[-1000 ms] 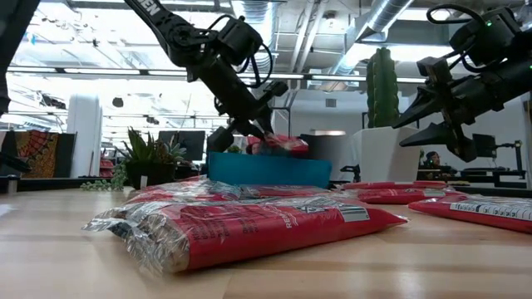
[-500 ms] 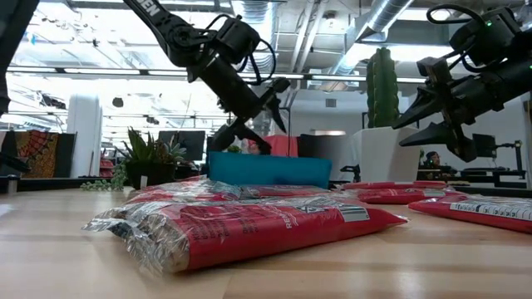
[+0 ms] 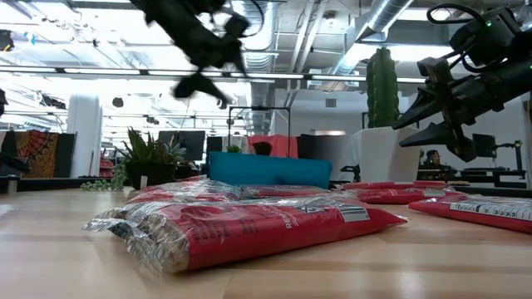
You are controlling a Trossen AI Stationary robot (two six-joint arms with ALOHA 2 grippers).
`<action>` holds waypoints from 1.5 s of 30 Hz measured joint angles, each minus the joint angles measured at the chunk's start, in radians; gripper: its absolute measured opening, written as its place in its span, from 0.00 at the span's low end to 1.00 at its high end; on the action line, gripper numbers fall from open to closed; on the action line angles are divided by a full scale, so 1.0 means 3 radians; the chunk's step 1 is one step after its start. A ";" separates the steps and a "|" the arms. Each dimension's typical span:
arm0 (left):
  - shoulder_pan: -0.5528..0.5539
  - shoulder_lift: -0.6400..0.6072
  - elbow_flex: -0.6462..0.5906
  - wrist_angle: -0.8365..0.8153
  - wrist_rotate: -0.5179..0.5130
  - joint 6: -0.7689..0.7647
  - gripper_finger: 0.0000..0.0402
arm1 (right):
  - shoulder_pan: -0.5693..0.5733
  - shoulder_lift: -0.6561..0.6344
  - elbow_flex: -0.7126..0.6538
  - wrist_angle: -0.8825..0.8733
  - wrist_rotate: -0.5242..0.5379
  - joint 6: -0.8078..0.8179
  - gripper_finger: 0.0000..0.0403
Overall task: Sort popcorn bags into baskets
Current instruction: Put the popcorn bag into the blue bin
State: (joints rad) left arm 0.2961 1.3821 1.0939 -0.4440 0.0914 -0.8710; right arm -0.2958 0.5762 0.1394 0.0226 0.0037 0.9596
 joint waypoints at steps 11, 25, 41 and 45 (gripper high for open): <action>-0.1562 -0.0361 -0.0330 -0.1103 -0.1295 -0.1438 0.60 | 0.0001 0.0000 0.0001 -0.0103 -0.0004 0.0001 0.46; -0.2093 -0.0169 -0.1663 0.0964 -0.1840 -0.2394 0.69 | 0.0001 0.0001 0.0000 -0.0187 -0.0009 0.0003 0.48; -0.2039 0.1096 -0.1696 0.2357 -0.1814 -0.2648 0.62 | 0.0000 0.0001 0.0001 -0.0227 -0.0012 0.0004 0.45; -0.2027 0.1143 -0.1686 0.2318 -0.1884 -0.2722 0.39 | 0.0001 0.0001 0.0000 -0.0226 -0.0009 0.0004 0.45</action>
State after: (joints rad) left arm -0.3120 1.7251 0.5880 0.2514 -0.4738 -1.6876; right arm -0.2956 0.5765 0.1395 -0.0452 0.0010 0.9607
